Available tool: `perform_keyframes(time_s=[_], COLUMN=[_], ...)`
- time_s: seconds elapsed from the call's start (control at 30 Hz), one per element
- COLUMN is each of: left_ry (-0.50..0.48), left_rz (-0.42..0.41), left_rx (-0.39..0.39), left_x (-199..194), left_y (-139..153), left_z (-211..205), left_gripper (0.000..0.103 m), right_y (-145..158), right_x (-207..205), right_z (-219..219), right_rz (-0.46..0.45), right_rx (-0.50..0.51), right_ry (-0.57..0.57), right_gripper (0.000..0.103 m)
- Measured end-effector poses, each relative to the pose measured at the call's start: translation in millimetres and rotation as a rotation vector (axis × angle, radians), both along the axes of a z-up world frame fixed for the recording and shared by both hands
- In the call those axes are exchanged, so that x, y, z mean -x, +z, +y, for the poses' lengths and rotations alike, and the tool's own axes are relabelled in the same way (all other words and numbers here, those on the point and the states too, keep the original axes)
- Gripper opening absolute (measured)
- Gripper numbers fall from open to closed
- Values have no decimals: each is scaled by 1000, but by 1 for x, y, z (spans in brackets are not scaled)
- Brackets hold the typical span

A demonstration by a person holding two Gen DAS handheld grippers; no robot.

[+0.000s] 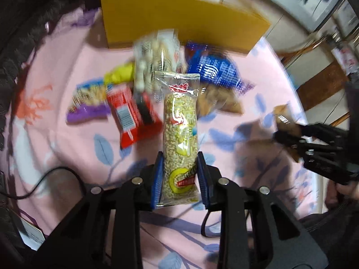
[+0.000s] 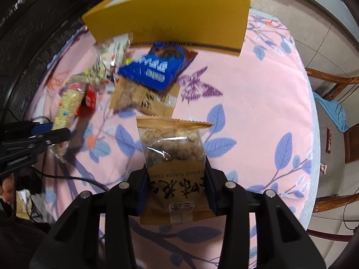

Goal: Organize snacks
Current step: 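Carry both snacks over the yellow box and release them inside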

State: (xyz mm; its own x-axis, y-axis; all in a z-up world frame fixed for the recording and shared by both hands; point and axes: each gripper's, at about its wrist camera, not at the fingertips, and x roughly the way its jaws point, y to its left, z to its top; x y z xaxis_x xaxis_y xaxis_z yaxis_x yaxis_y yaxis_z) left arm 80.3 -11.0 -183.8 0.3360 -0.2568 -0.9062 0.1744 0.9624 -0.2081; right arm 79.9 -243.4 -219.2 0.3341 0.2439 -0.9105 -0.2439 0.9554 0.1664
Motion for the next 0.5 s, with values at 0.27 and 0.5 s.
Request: perform_keyframes(time_s=[0.27, 0.5], left_ry=[49, 37], left_rz=[-182, -319], left_rx=[41, 41], left_x=[-24, -69], left_y=[67, 114], left_z=[9, 9], left_gripper=[29, 29], right_y=[50, 99], right_x=[-29, -68], right_z=[-5, -6], right_rz=[-132, -277], right_rx=[-52, -79], right_ry=[-25, -45], right_gripper=[42, 42])
